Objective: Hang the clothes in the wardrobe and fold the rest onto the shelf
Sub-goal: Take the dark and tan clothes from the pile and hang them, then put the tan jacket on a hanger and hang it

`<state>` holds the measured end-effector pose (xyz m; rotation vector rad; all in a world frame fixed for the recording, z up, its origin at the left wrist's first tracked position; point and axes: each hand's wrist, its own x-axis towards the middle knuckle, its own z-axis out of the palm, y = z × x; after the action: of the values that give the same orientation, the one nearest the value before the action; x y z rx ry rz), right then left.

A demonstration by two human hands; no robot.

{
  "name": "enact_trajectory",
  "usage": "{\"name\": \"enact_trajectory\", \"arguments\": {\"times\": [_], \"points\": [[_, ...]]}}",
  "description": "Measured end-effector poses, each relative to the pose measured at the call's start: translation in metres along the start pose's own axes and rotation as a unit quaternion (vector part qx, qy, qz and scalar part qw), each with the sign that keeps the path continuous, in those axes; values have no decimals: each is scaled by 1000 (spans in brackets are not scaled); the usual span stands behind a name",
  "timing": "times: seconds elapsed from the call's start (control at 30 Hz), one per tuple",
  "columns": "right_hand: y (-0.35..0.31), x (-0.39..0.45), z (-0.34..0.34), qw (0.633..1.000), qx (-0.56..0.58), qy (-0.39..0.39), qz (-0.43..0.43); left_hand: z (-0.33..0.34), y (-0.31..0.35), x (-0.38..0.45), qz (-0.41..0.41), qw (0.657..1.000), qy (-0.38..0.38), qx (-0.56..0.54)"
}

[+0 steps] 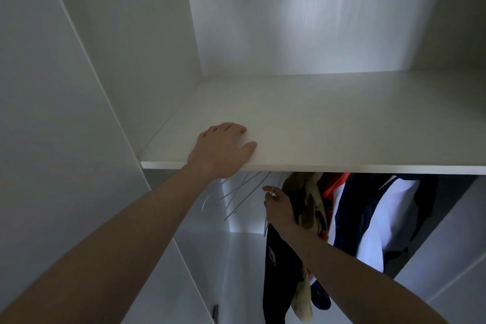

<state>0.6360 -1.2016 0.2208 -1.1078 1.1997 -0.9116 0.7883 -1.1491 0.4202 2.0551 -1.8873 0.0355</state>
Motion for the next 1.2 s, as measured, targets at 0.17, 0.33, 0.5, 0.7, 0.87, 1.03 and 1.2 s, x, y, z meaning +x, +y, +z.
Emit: {"name": "enact_trajectory", "arguments": {"times": [0.17,0.33,0.5,0.7,0.87,1.03,1.2], "points": [[-3,-41,-30,999,-42,-25,-8,1,0,-1,-14,999,19,-28],[-12,-90,-50,997,-76,-5,-24,-1,1,-3,-14,999,17,-37],[-22,-137,-77,995,-96,-11,-18,-4,0,-9,-1,998,12,-62],[-26,-194,-104,994,-108,-3,-21,-4,5,-7,15,999,2,-44],[-30,-253,-119,984,-175,21,-36,-9,12,-20,36,997,23,-65],[-14,-335,-128,968,-221,108,-40,4,48,-91,146,937,184,-258],[6,-426,-143,957,-234,174,-16,45,82,-189,198,897,108,-380]]}}
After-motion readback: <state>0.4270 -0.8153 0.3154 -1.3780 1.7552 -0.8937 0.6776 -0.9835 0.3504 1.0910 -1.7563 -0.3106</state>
